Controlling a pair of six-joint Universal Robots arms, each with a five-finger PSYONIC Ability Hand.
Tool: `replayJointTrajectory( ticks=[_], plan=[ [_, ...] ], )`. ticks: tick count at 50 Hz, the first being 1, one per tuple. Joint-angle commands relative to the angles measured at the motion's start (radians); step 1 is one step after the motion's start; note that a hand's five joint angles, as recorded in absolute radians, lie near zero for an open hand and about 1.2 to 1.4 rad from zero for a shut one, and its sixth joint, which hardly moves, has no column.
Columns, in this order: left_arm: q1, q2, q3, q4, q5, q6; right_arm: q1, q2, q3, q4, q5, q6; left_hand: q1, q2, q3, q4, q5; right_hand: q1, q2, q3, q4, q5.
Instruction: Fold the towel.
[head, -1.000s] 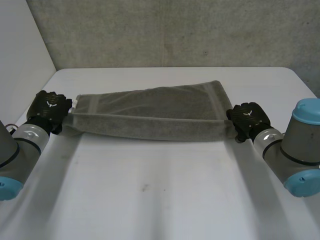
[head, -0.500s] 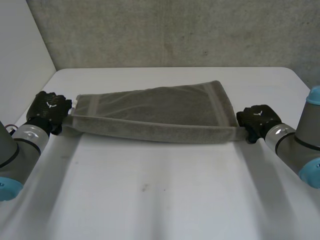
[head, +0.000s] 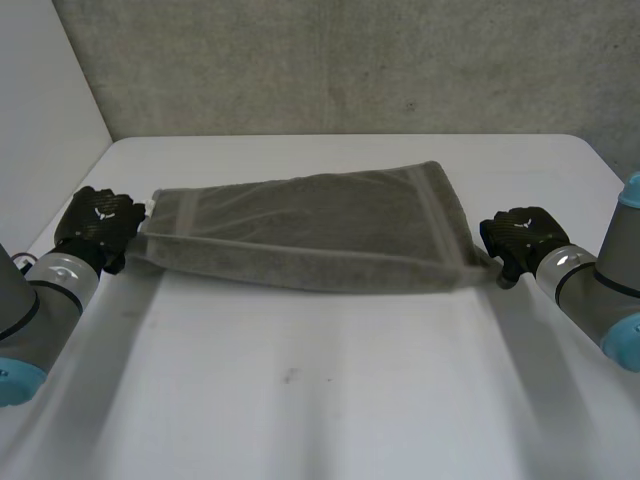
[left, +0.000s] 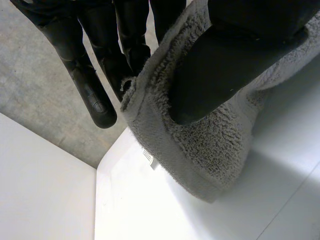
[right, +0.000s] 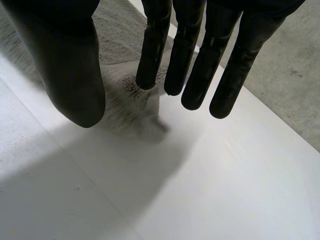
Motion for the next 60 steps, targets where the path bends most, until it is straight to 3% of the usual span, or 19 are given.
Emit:
replayJointTrajectory(
  ticks=[1, 2, 4, 5, 6, 25, 30, 35, 43, 51, 52, 54, 57, 60],
  plan=[
    [0.0, 0.0, -0.002, 0.0, 0.001, 0.002, -0.001, 0.04, -0.016, -0.014, -0.001, -0.005, 0.186, 0.179, 0.18, 0.179, 0.184, 0.037, 0.037, 0.034, 0.036, 0.034],
    [0.0, 0.0, -0.002, 0.0, 0.001, 0.002, -0.001, 0.04, -0.016, -0.014, -0.001, -0.005, 0.186, 0.179, 0.18, 0.179, 0.184, 0.037, 0.038, 0.034, 0.036, 0.034],
    [-0.002, 0.0, -0.005, 0.0, 0.001, 0.002, 0.001, 0.063, -0.027, -0.014, 0.001, -0.009, 0.186, 0.179, 0.18, 0.179, 0.184, 0.347, 0.347, 0.343, 0.345, 0.344],
    [-0.002, 0.0, -0.005, 0.0, 0.001, 0.002, 0.001, 0.063, -0.027, -0.014, 0.001, -0.009, 0.186, 0.179, 0.18, 0.179, 0.184, 0.349, 0.349, 0.345, 0.347, 0.345],
    [-0.003, 0.0, -0.006, -0.002, 0.0, 0.002, 0.001, 0.069, -0.033, -0.014, -0.001, -0.011, 0.186, 0.179, 0.18, 0.179, 0.184, 0.593, 0.593, 0.589, 0.591, 0.589],
    [-0.015, 0.026, -0.043, -0.026, 0.009, 0.011, -0.017, -0.029, 0.062, 0.011, -0.058, -0.025, 0.186, 0.179, 0.18, 0.179, 0.184, 0.609, 0.609, 0.605, 0.607, 0.606],
    [-0.005, 0.127, -0.094, -0.109, 0.035, 0.035, -0.028, -0.188, 0.132, 0.075, -0.059, -0.075, 0.186, 0.179, 0.18, 0.179, 0.184, 0.609, 0.609, 0.605, 0.607, 0.606],
    [0.0, 0.312, -0.196, -0.3, 0.101, 0.1, -0.131, -0.402, 0.281, 0.275, -0.084, -0.17, 0.186, 0.179, 0.18, 0.179, 0.184, 0.609, 0.609, 0.605, 0.607, 0.606],
    [0.011, 0.564, -0.345, -0.486, 0.167, 0.219, -0.27, -0.717, 0.439, 0.471, -0.168, -0.37, 0.186, 0.179, 0.18, 0.179, 0.184, 0.609, 0.609, 0.605, 0.607, 0.606],
    [0.052, 0.553, -0.309, -0.437, 0.19, 0.258, -0.321, -0.696, 0.395, 0.456, -0.335, -0.355, 0.186, 0.179, 0.18, 0.179, 0.184, 0.609, 0.609, 0.605, 0.607, 0.606],
    [0.052, 0.552, -0.309, -0.437, 0.19, 0.258, -0.321, -0.696, 0.395, 0.456, -0.335, -0.355, 0.186, 0.179, 0.18, 0.179, 0.184, 0.609, 0.609, 0.605, 0.607, 0.606],
    [0.058, 0.418, -0.249, -0.387, 0.179, 0.259, -0.312, -0.543, 0.326, 0.396, -0.335, -0.289, 0.186, 0.179, 0.18, 0.179, 0.184, 0.609, 0.609, 0.605, 0.607, 0.606],
    [0.054, 0.353, -0.204, -0.371, 0.173, 0.259, -0.292, -0.475, 0.283, 0.359, -0.32, -0.264, 0.186, 0.179, 0.18, 0.179, 0.184, 0.609, 0.609, 0.605, 0.607, 0.606],
    [0.031, 0.233, -0.109, -0.365, 0.17, 0.255, -0.211, -0.374, 0.189, 0.314, -0.263, -0.233, 0.186, 0.179, 0.18, 0.179, 0.184, 0.609, 0.609, 0.605, 0.607, 0.606]
  ],
)
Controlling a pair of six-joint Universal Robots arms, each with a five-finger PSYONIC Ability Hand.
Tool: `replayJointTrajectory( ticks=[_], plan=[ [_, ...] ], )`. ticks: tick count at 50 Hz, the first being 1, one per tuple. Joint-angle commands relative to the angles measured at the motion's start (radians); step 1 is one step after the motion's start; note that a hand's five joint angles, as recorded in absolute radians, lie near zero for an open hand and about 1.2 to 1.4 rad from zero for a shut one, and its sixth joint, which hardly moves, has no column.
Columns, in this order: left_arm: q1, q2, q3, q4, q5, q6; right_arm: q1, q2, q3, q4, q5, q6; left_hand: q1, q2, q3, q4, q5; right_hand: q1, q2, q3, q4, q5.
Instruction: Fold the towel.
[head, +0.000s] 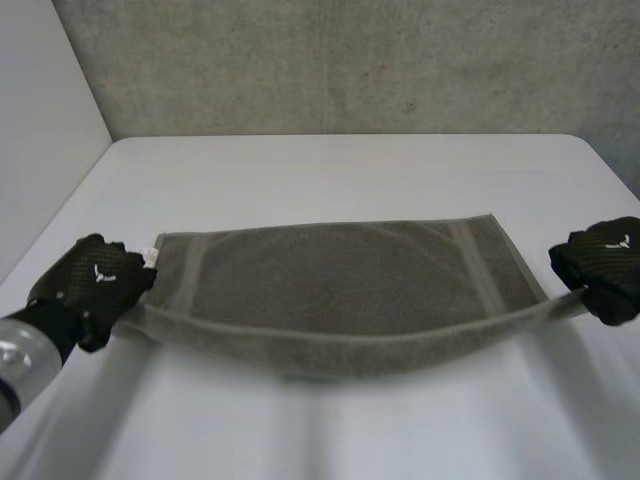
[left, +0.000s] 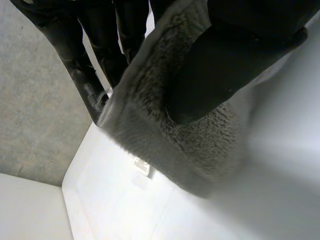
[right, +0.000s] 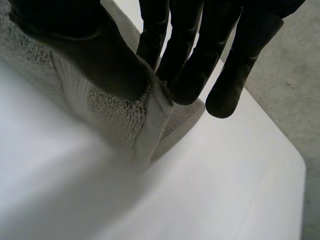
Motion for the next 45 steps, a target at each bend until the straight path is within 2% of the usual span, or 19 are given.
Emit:
replayJointTrajectory(
  ticks=[1, 4, 5, 7, 8, 10, 16, 18, 26, 36, 44, 45],
  plan=[
    [-0.031, -0.297, 0.207, 0.048, -0.021, -0.011, 0.144, 0.272, -0.205, -0.118, 0.098, 0.083, 0.186, 0.179, 0.18, 0.179, 0.184, 0.057, 0.066, 0.046, 0.053, 0.049],
    [-0.069, -0.428, 0.328, 0.051, -0.05, -0.014, 0.206, 0.408, -0.326, -0.142, 0.173, 0.092, 0.186, 0.179, 0.18, 0.179, 0.184, 0.057, 0.066, 0.046, 0.053, 0.049],
    [-0.069, -0.428, 0.328, 0.051, -0.05, -0.014, 0.206, 0.409, -0.326, -0.142, 0.174, 0.092, 0.186, 0.179, 0.18, 0.179, 0.184, 0.057, 0.066, 0.046, 0.053, 0.049],
    [-0.103, -0.541, 0.456, 0.052, -0.105, -0.013, 0.247, 0.528, -0.453, -0.154, 0.212, 0.109, 0.186, 0.179, 0.18, 0.179, 0.184, 0.057, 0.066, 0.046, 0.053, 0.049],
    [-0.103, -0.542, 0.457, 0.052, -0.105, -0.013, 0.248, 0.529, -0.454, -0.155, 0.212, 0.109, 0.186, 0.179, 0.18, 0.179, 0.184, 0.057, 0.066, 0.046, 0.053, 0.049],
    [-0.112, -0.65, 0.581, 0.051, -0.159, -0.019, 0.281, 0.635, -0.582, -0.171, 0.238, 0.149, 0.186, 0.179, 0.18, 0.179, 0.184, 0.057, 0.066, 0.046, 0.053, 0.049],
    [-0.12, -0.767, 0.733, 0.052, -0.188, -0.039, 0.323, 0.753, -0.757, -0.227, 0.267, 0.232, 0.186, 0.179, 0.18, 0.179, 0.184, 0.057, 0.066, 0.046, 0.053, 0.049],
    [-0.121, -0.827, 0.816, 0.052, -0.191, -0.075, 0.335, 0.812, -0.851, -0.262, 0.309, 0.269, 0.186, 0.179, 0.18, 0.179, 0.184, 0.057, 0.066, 0.046, 0.053, 0.049],
    [-0.132, -0.919, 0.959, 0.048, -0.194, -0.168, 0.376, 0.959, -1.071, -0.276, 0.376, 0.27, 0.186, 0.179, 0.18, 0.179, 0.184, 0.057, 0.066, 0.046, 0.053, 0.049],
    [-0.154, -1.023, 1.074, 0.042, -0.201, -0.169, 0.386, 1.097, -1.276, -0.201, 0.389, 0.255, 0.186, 0.179, 0.18, 0.179, 0.184, 0.057, 0.066, 0.046, 0.053, 0.049],
    [-0.155, -1.065, 1.114, 0.042, -0.205, -0.168, 0.386, 1.168, -1.368, -0.147, 0.442, 0.228, 0.186, 0.179, 0.18, 0.179, 0.184, 0.057, 0.066, 0.046, 0.053, 0.049],
    [-0.157, -1.065, 1.114, 0.039, -0.207, -0.168, 0.387, 1.17, -1.373, -0.147, 0.454, 0.22, 0.097, 0.089, 0.09, 0.089, 0.095, -0.264, -0.255, -0.276, -0.269, -0.273]
  ],
)
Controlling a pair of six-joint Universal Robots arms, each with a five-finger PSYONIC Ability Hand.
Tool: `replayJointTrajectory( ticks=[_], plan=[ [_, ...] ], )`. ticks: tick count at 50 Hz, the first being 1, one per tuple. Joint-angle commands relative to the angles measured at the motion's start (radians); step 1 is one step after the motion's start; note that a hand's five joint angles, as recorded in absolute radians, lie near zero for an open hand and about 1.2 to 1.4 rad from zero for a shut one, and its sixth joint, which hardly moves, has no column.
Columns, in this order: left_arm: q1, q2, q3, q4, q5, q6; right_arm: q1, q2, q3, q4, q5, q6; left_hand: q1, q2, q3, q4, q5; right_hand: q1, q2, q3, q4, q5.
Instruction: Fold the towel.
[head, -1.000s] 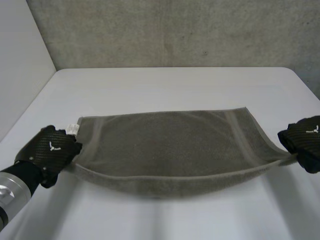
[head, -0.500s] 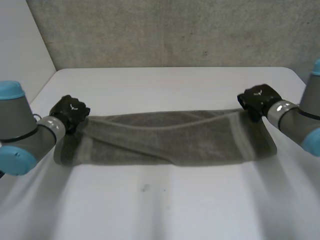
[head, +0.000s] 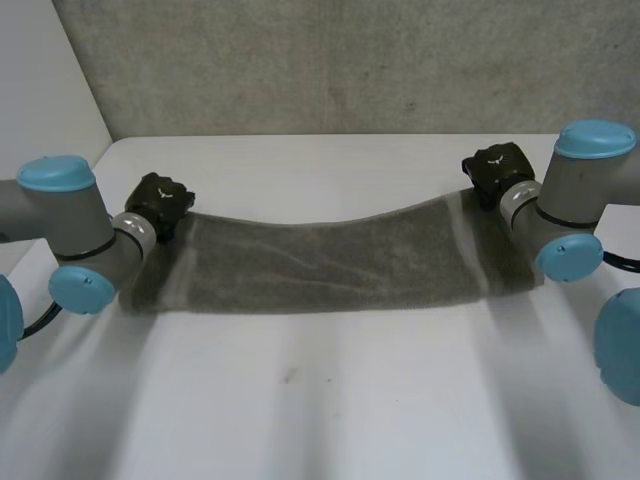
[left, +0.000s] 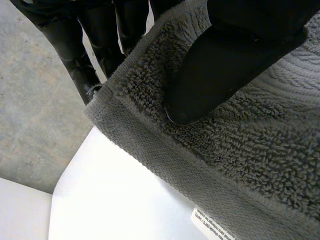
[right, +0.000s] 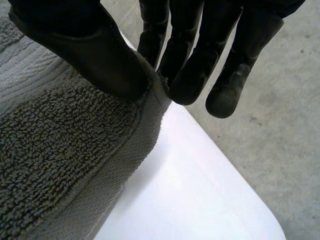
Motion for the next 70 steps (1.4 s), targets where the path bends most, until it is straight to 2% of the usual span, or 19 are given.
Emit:
replayJointTrajectory(
  ticks=[1, 2, 3, 9, 11, 15, 20, 23, 25, 26, 28, 34, 36, 49, 51, 60, 65, 67, 70],
  plan=[
    [-0.001, -0.019, 0.017, -0.003, -0.004, 0.002, 0.001, 0.035, -0.048, 0.025, 0.045, -0.026, 0.096, 0.088, 0.089, 0.088, 0.094, -0.268, -0.259, -0.279, -0.272, -0.278],
    [-0.005, -0.016, 0.012, -0.009, -0.013, 0.002, 0.003, 0.033, -0.045, 0.022, 0.054, -0.032, -0.552, -0.56, -0.559, -0.56, -0.554, -1.165, -1.156, -1.176, -1.169, -1.175],
    [-0.014, -0.012, 0.008, -0.017, -0.031, 0.005, 0.01, 0.03, -0.045, 0.019, 0.053, -0.035, -1.035, -1.043, -1.042, -1.043, -1.037, -1.165, -1.156, -1.176, -1.169, -1.175],
    [-0.029, 0.015, 0.004, -0.032, -0.102, -0.001, 0.016, -0.01, -0.054, 0.02, 0.053, -0.02, -1.035, -1.043, -1.042, -1.043, -1.037, -1.165, -1.156, -1.176, -1.169, -1.175],
    [-0.031, 0.069, -0.017, -0.05, -0.138, -0.015, 0.015, -0.069, -0.033, 0.026, 0.058, -0.003, -1.035, -1.043, -1.042, -1.043, -1.037, -1.165, -1.156, -1.176, -1.169, -1.175],
    [-0.031, 0.153, -0.077, -0.066, -0.145, -0.053, 0.012, -0.139, 0.013, 0.045, 0.051, 0.047, -1.035, -1.043, -1.042, -1.043, -1.037, -1.165, -1.156, -1.176, -1.169, -1.175],
    [-0.029, 0.359, -0.287, -0.041, -0.125, -0.179, -0.007, -0.322, 0.269, 0.129, 0.004, 0.078, -1.035, -1.043, -1.042, -1.043, -1.037, -1.165, -1.156, -1.176, -1.169, -1.175],
    [-0.029, 0.403, -0.342, -0.023, -0.109, -0.204, -0.014, -0.364, 0.349, 0.137, -0.002, 0.078, -1.035, -1.043, -1.042, -1.043, -1.037, -1.165, -1.156, -1.176, -1.169, -1.175],
    [-0.02, 0.479, -0.461, 0.02, -0.07, -0.233, -0.037, -0.442, 0.522, 0.123, -0.005, 0.078, -1.035, -1.043, -1.042, -1.043, -1.037, -1.165, -1.156, -1.176, -1.169, -1.175],
    [-0.02, 0.479, -0.462, 0.02, -0.069, -0.233, -0.037, -0.442, 0.523, 0.123, -0.005, 0.078, -1.035, -1.043, -1.042, -1.043, -1.037, -1.165, -1.156, -1.176, -1.169, -1.175],
    [-0.015, 0.533, -0.563, 0.072, -0.036, -0.245, -0.072, -0.5, 0.672, 0.076, -0.021, 0.072, -1.035, -1.043, -1.042, -1.043, -1.037, -1.134, -1.125, -1.145, -1.138, -1.145],
    [-0.023, 0.564, -0.678, 0.152, -0.025, -0.248, -0.14, -0.531, 0.857, -0.055, -0.087, 0.049, -1.035, -1.043, -1.042, -1.043, -1.037, -1.069, -1.06, -1.08, -1.074, -1.08],
    [-0.026, 0.565, -0.719, 0.195, -0.025, -0.248, -0.161, -0.527, 0.932, -0.124, -0.125, 0.015, -1.035, -1.043, -1.042, -1.043, -1.037, -0.961, -0.952, -0.972, -0.965, -0.972],
    [-0.032, 0.567, -0.73, 0.213, -0.025, -0.251, -0.171, -0.443, 0.932, -0.199, -0.157, -0.054, -1.035, -1.043, -1.042, -1.043, -1.037, -0.447, -0.438, -0.459, -0.452, -0.458],
    [-0.032, 0.567, -0.732, 0.213, -0.025, -0.251, -0.172, -0.433, 0.922, -0.201, -0.151, -0.054, -1.035, -1.043, -1.042, -1.043, -1.037, 0.054, 0.063, 0.043, 0.05, 0.044],
    [-0.032, 0.567, -0.738, 0.213, -0.027, -0.251, -0.26, -0.449, 0.918, -0.199, -0.133, -0.057, -1.035, -1.043, -1.042, -1.043, -1.037, 0.057, 0.066, 0.046, 0.053, 0.047],
    [-0.029, 0.587, -0.755, 0.213, -0.025, -0.25, -0.405, -0.478, 0.914, -0.19, -0.12, -0.068, -1.035, -1.043, -1.042, -1.043, -1.037, 0.057, 0.066, 0.046, 0.053, 0.047],
    [-0.029, 0.605, -0.764, 0.213, -0.025, -0.25, -0.518, -0.508, 0.908, -0.188, -0.13, -0.124, -1.035, -1.043, -1.042, -1.043, -1.037, 0.057, 0.066, 0.046, 0.053, 0.047],
    [-0.029, 0.616, -0.769, 0.215, -0.023, -0.25, -0.568, -0.524, 0.899, -0.182, -0.127, -0.205, -1.035, -1.043, -1.042, -1.043, -1.037, 0.057, 0.066, 0.046, 0.053, 0.047]
  ],
)
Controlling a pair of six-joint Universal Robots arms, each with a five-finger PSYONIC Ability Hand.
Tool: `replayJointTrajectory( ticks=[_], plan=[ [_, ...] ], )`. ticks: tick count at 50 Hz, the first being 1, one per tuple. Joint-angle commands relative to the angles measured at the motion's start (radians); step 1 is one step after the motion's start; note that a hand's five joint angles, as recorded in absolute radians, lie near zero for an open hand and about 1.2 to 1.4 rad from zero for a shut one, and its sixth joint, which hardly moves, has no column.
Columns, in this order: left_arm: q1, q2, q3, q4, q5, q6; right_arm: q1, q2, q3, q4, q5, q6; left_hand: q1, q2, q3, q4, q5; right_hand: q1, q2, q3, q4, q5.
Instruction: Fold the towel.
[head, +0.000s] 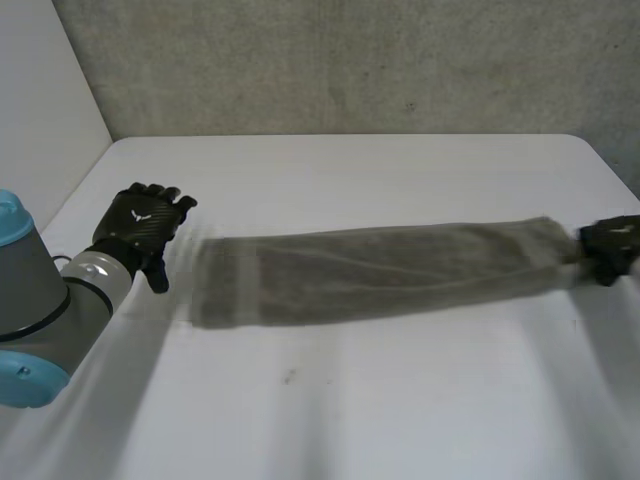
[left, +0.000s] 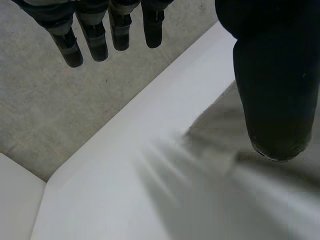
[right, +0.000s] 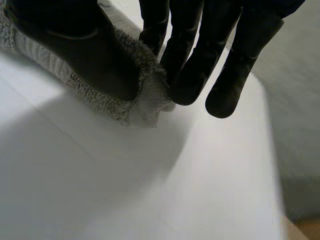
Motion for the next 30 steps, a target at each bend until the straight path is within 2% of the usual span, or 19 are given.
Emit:
replayJointTrajectory(
  ticks=[1, 6, 8, 9, 10, 11, 13, 14, 16, 17, 19, 20, 21, 22, 24, 27, 30],
  plan=[
    [0.001, 0.032, -0.017, 0.001, 0.002, 0.0, -0.177, -0.048, -0.014, 0.01, -0.002, -0.129, 0.004, 0.009, 0.007, 0.007, -0.026, 0.073, 0.08, 0.048, 0.053, 0.061],
    [0.006, 0.05, -0.017, 0.001, 0.001, -0.001, -0.097, -0.109, -0.045, 0.022, 0.002, -0.095, 0.004, 0.009, 0.007, 0.007, -0.026, 0.073, 0.08, 0.048, 0.053, 0.061],
    [0.006, 0.052, -0.017, 0.001, 0.001, -0.001, 0.054, -0.178, -0.071, 0.022, 0.01, -0.005, 0.004, 0.009, 0.007, 0.007, -0.026, 0.073, 0.08, 0.048, 0.053, 0.061],
    [0.006, 0.052, -0.017, 0.001, 0.001, -0.001, 0.055, -0.178, -0.071, 0.022, 0.01, -0.005, 0.004, 0.009, 0.007, 0.007, -0.026, 0.073, 0.08, 0.048, 0.053, 0.061],
    [0.004, 0.053, -0.02, 0.001, -0.001, -0.001, 0.128, -0.188, -0.087, 0.02, 0.013, 0.03, 0.004, 0.009, 0.007, 0.007, -0.026, 0.073, 0.08, 0.048, 0.053, 0.061],
    [0.004, 0.053, -0.02, 0.001, -0.001, -0.001, 0.128, -0.188, -0.088, 0.02, 0.013, 0.031, 0.004, 0.009, 0.007, 0.007, -0.026, 0.073, 0.08, 0.048, 0.053, 0.061],
    [0.003, 0.056, -0.026, 0.001, -0.001, -0.003, 0.289, -0.18, -0.127, 0.017, 0.019, 0.073, 0.004, 0.009, 0.007, 0.007, -0.026, 0.073, 0.08, 0.048, 0.053, 0.061],
    [0.003, 0.056, -0.026, 0.001, -0.001, -0.003, 0.289, -0.18, -0.128, 0.017, 0.019, 0.074, 0.004, 0.009, 0.007, 0.007, -0.026, 0.073, 0.08, 0.048, 0.053, 0.061],
    [0.003, 0.059, -0.036, 0.001, 0.001, -0.001, 0.479, -0.16, -0.163, 0.01, 0.034, 0.08, 0.004, 0.009, 0.007, 0.007, -0.026, 0.073, 0.08, 0.048, 0.053, 0.061],
    [0.003, 0.059, -0.036, 0.001, 0.001, -0.001, 0.48, -0.16, -0.163, 0.01, 0.035, 0.08, 0.004, 0.009, 0.007, 0.007, -0.026, 0.073, 0.08, 0.048, 0.053, 0.061],
    [0.003, 0.059, -0.037, 0.001, 0.001, -0.003, 0.678, -0.079, -0.241, 0.011, 0.08, 0.077, 0.004, 0.009, 0.007, 0.007, -0.026, 0.073, 0.08, 0.048, 0.053, 0.061],
    [0.003, 0.059, -0.037, 0.001, 0.001, -0.003, 0.679, -0.079, -0.241, 0.011, 0.081, 0.077, 0.004, 0.009, 0.007, 0.007, -0.026, 0.073, 0.08, 0.048, 0.053, 0.061],
    [0.003, 0.059, -0.039, 0.003, 0.001, -0.001, 0.763, -0.026, -0.285, 0.014, 0.096, 0.074, 0.004, 0.009, 0.007, 0.007, -0.026, 0.073, 0.08, 0.048, 0.053, 0.061],
    [0.003, 0.059, -0.039, 0.003, 0.001, -0.001, 0.763, -0.025, -0.286, 0.014, 0.096, 0.074, 0.004, 0.009, 0.007, 0.007, -0.026, 0.073, 0.08, 0.048, 0.053, 0.061],
    [0.003, 0.059, -0.039, 0.003, 0.001, -0.003, 0.88, 0.074, -0.351, 0.025, 0.114, 0.068, 0.004, 0.009, 0.007, 0.007, -0.026, 0.073, 0.08, 0.048, 0.053, 0.061],
    [0.001, 0.059, -0.039, 0.003, 0.001, -0.003, 0.937, 0.159, -0.385, 0.03, 0.123, 0.035, 0.004, 0.009, 0.007, 0.007, -0.026, 0.073, 0.08, 0.048, 0.053, 0.061],
    [-0.001, 0.059, -0.04, 0.003, 0.001, -0.001, 0.955, 0.187, -0.396, 0.037, 0.127, 0.005, 0.004, 0.009, 0.007, 0.007, -0.026, 0.073, 0.08, 0.048, 0.053, 0.061]
  ],
)
